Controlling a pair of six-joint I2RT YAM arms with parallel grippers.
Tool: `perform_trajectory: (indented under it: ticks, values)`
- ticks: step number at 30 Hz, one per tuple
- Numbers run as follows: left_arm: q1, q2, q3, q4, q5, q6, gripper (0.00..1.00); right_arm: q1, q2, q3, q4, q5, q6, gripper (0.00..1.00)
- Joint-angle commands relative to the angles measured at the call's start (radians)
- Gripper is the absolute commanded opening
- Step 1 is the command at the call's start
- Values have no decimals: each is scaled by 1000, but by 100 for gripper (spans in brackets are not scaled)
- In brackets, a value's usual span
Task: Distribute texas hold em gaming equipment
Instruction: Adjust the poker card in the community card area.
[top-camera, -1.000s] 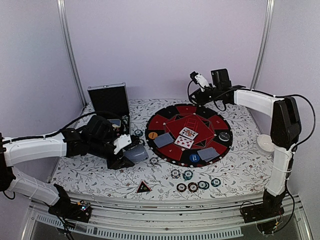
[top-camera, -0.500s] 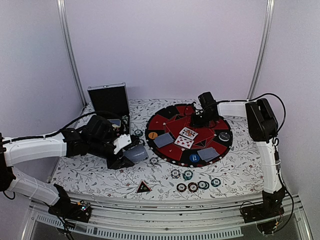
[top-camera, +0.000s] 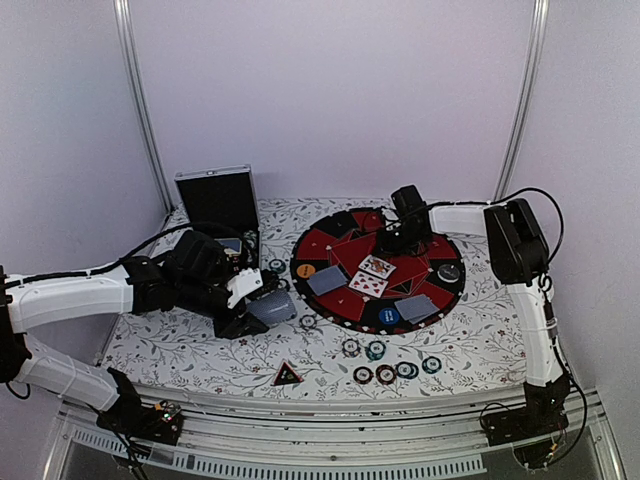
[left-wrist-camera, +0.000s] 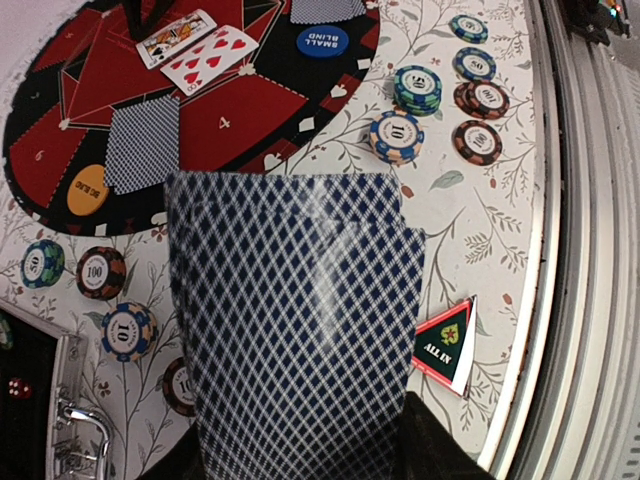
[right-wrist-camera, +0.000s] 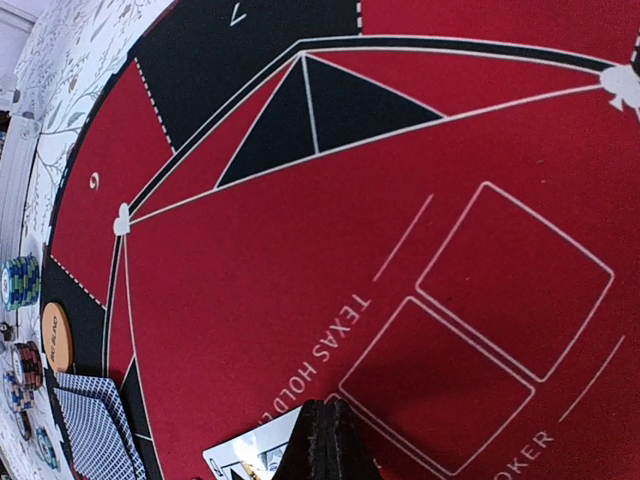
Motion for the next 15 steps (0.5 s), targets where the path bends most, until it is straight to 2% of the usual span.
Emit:
perform_trajectory:
  ticks: [1, 9, 15]
  values:
    - [15, -19, 6, 27, 5, 2, 49, 44, 33, -4, -64, -36, -26, 2]
    - [16, -23, 5, 28, 7, 2, 49, 53, 17, -1, -64, -34, -39, 2]
    - [15, -25, 5, 28, 8, 1, 49, 52, -18, 4, -66, 26, -44, 3]
